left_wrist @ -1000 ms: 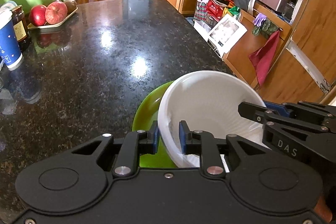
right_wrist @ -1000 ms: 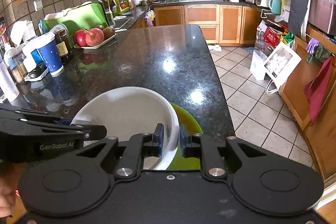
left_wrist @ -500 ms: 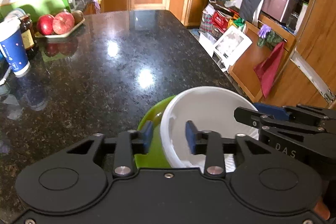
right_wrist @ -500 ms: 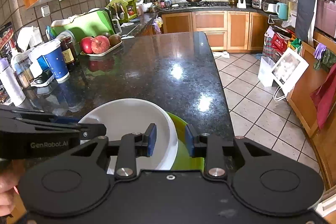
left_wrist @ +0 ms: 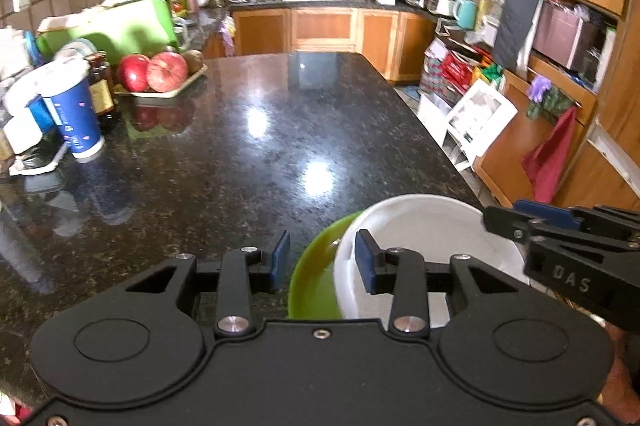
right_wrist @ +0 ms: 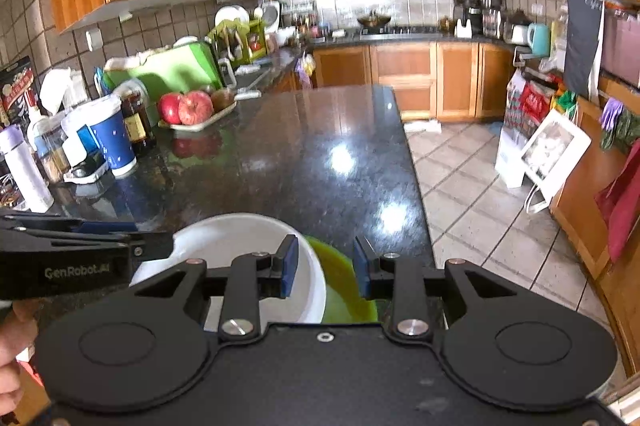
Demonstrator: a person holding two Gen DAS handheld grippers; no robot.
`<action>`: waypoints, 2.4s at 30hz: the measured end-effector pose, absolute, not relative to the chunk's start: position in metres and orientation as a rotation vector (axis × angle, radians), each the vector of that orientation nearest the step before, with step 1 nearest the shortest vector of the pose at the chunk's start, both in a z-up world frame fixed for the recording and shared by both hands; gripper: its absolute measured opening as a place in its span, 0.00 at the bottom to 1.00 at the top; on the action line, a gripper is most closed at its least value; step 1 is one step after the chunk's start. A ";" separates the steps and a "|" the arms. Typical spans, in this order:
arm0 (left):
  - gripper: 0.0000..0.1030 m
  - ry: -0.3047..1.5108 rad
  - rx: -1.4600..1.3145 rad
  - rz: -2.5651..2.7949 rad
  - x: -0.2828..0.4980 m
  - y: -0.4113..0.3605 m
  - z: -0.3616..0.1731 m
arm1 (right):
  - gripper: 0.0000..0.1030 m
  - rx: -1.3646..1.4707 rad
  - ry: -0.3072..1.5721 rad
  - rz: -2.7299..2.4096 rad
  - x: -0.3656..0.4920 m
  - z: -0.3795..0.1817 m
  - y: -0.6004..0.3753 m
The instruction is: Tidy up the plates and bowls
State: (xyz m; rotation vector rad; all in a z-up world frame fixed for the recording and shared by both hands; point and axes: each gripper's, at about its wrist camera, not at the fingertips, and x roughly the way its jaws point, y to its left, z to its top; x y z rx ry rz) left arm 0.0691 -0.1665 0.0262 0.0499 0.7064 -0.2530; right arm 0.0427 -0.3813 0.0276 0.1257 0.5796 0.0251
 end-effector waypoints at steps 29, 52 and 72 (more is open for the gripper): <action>0.45 0.769 0.034 -0.236 -0.007 -0.123 0.015 | 0.31 0.127 0.521 -0.145 -0.080 0.041 -0.323; 0.45 0.756 0.060 -0.189 -0.043 -0.139 0.017 | 0.31 0.110 0.551 -0.119 -0.112 0.034 -0.320; 0.45 0.769 0.033 -0.111 -0.039 -0.182 0.015 | 0.31 0.096 0.573 -0.022 -0.093 0.030 -0.364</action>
